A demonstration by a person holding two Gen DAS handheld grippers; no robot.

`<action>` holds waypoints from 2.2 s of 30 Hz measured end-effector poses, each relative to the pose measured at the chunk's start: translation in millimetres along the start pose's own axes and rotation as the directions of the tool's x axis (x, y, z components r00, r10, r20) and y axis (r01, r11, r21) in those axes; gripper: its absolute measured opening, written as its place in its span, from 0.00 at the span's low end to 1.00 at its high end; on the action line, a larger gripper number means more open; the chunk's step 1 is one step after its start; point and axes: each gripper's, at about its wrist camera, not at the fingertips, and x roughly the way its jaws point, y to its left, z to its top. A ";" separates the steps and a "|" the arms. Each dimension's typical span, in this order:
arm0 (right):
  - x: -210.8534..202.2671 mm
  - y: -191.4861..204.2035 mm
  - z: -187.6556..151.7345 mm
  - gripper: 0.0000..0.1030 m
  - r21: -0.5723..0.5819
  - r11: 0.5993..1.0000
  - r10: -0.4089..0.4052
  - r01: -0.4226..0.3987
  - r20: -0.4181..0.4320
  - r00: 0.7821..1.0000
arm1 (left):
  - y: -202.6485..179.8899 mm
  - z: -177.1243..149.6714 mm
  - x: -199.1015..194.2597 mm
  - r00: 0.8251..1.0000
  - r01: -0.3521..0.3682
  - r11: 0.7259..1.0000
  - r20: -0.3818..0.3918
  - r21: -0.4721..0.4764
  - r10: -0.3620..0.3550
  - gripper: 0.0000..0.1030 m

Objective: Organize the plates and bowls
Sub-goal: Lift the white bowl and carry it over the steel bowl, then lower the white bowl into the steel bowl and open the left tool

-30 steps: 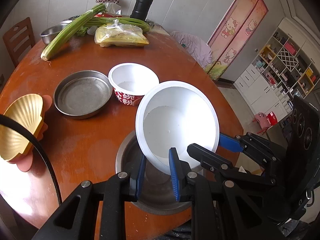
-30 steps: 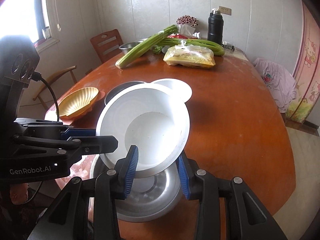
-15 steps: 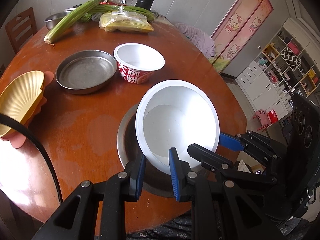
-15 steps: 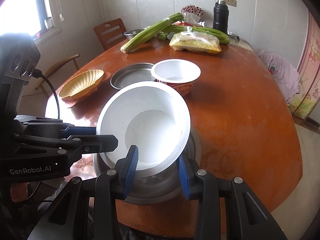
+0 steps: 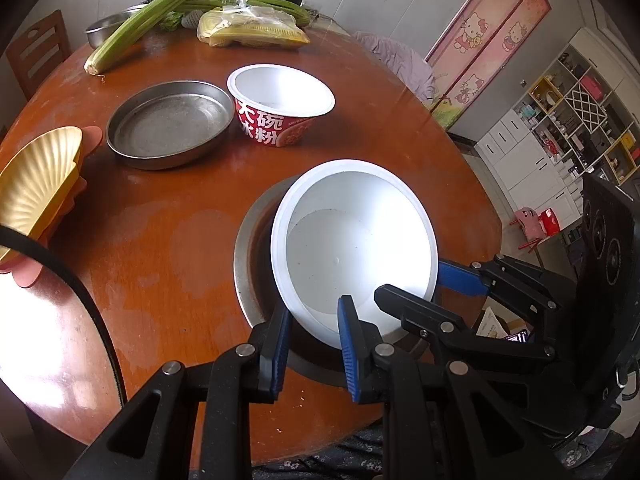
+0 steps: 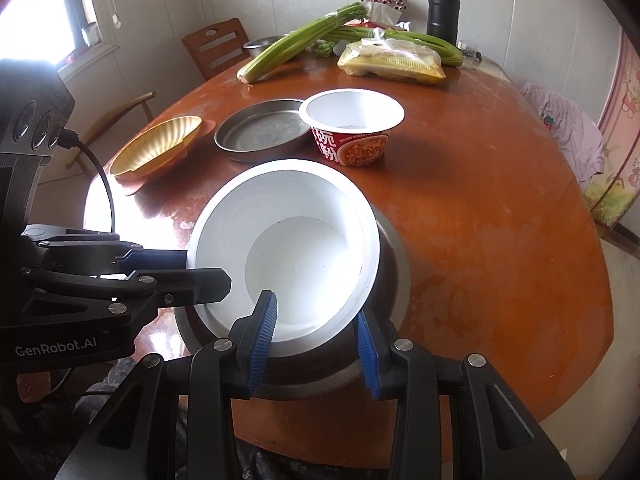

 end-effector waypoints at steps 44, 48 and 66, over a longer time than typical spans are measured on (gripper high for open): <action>-6.7 -13.7 1.2 0.39 0.044 0.999 -0.007 0.005 0.035 0.999 | -4.4 -1.3 -11.9 0.996 -0.051 0.998 0.073 0.035 0.048 0.34; -7.7 -16.0 1.8 0.39 0.049 0.999 -0.006 0.004 0.041 0.999 | -7.3 -2.5 -16.9 0.993 -0.074 0.996 0.097 0.058 0.068 0.40; -13.6 -30.4 11.5 0.39 0.102 0.995 -0.014 0.005 0.081 0.997 | 0.0 11.4 -31.2 0.977 -0.126 0.989 0.181 0.080 0.110 0.43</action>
